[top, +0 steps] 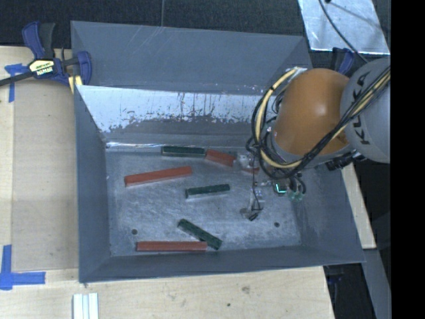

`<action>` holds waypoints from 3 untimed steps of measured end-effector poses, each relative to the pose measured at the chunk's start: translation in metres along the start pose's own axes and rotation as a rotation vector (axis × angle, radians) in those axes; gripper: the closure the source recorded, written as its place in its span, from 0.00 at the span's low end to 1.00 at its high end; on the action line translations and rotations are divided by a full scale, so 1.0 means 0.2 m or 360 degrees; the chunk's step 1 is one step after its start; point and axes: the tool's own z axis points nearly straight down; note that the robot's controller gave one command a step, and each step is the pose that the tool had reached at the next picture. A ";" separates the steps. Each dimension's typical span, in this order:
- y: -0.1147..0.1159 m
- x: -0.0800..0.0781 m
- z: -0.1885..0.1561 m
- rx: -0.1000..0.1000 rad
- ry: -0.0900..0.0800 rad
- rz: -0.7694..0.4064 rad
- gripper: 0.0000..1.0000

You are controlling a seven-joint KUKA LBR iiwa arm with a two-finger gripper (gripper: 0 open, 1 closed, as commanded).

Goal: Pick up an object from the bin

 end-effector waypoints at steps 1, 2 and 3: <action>0.23 -0.02 0.44 -0.0002 -0.0003 0.0124 0.00; 0.22 -0.03 0.41 -0.0001 -0.0017 0.0128 1.00; 0.26 -0.03 -0.36 -0.0003 -0.0028 0.0140 1.00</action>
Offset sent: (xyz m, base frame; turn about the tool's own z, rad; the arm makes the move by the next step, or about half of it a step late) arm 0.0038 0.0443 -0.0838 0.0808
